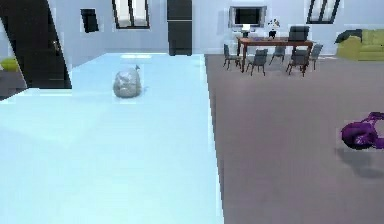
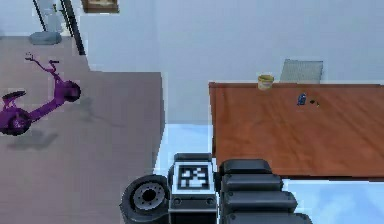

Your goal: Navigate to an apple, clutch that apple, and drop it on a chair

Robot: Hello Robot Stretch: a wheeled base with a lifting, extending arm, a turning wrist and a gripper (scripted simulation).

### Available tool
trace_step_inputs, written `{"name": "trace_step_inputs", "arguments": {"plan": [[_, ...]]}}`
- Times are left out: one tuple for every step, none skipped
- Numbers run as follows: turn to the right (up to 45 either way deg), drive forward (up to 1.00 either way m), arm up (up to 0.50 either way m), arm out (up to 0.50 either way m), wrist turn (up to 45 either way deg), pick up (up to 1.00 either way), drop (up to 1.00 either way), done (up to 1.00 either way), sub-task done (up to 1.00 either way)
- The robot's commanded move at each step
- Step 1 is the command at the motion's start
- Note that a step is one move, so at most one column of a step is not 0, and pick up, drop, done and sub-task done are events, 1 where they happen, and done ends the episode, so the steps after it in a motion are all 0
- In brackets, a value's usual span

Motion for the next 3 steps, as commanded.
{"name": "trace_step_inputs", "arguments": {"plan": [[33.0,0.0,0.0,0.0,0.0,0.0,0.0,0.0,0.0],[0.0,0.05,0.0,0.0,0.0,0.0,0.0,0.0,0.0],[-24.0,0.0,0.0,0.0,0.0,0.0,0.0,0.0,0.0]]}}
